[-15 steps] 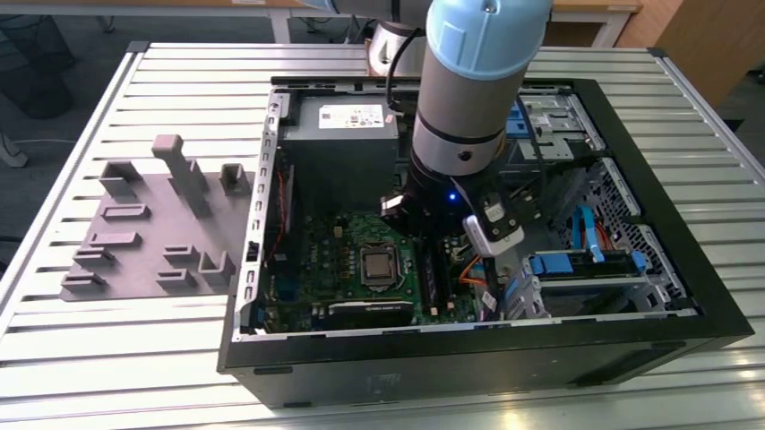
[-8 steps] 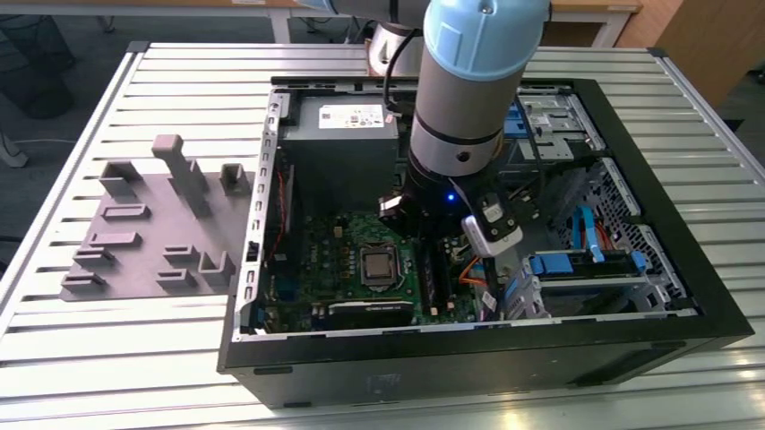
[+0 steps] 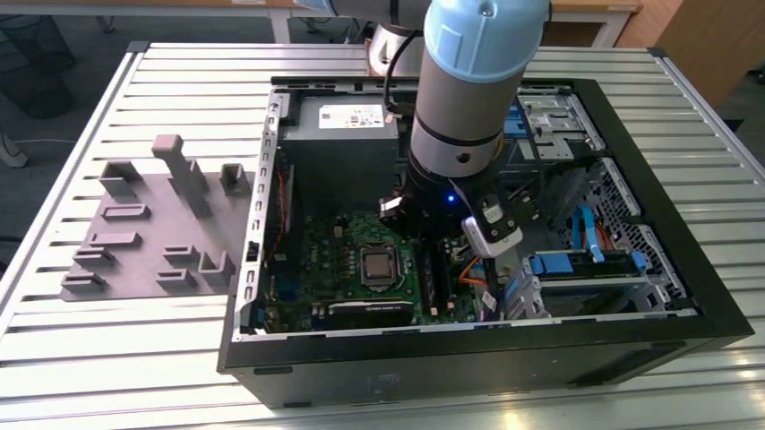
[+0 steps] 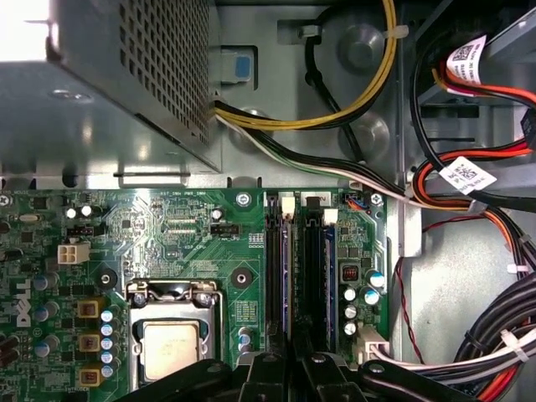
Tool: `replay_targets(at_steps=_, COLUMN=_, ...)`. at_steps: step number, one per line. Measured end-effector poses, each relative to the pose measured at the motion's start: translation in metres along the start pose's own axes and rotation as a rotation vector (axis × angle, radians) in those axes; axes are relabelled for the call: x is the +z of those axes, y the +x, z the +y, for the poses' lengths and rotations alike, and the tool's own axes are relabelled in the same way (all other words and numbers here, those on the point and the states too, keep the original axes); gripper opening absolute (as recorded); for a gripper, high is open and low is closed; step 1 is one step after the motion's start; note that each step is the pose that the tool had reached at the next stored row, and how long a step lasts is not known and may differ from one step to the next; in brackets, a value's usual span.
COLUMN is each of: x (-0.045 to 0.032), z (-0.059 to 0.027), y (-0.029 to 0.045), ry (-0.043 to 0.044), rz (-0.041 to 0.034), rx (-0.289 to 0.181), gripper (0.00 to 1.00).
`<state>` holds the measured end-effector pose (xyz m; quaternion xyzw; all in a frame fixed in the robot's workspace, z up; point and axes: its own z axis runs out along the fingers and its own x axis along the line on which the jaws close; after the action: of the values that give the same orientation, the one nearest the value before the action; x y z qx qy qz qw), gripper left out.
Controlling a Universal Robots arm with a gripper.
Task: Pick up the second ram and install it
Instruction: 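Insert the second ram into the second slot, then press down the second ram until it locks into place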
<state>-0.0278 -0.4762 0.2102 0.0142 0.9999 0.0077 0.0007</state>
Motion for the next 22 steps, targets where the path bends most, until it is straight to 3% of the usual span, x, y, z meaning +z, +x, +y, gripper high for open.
replay_targets(at_steps=22, x=-0.0012, z=-0.0005, y=-0.0021, ry=-0.0033, rz=0.001, rx=0.0, gripper=0.14)
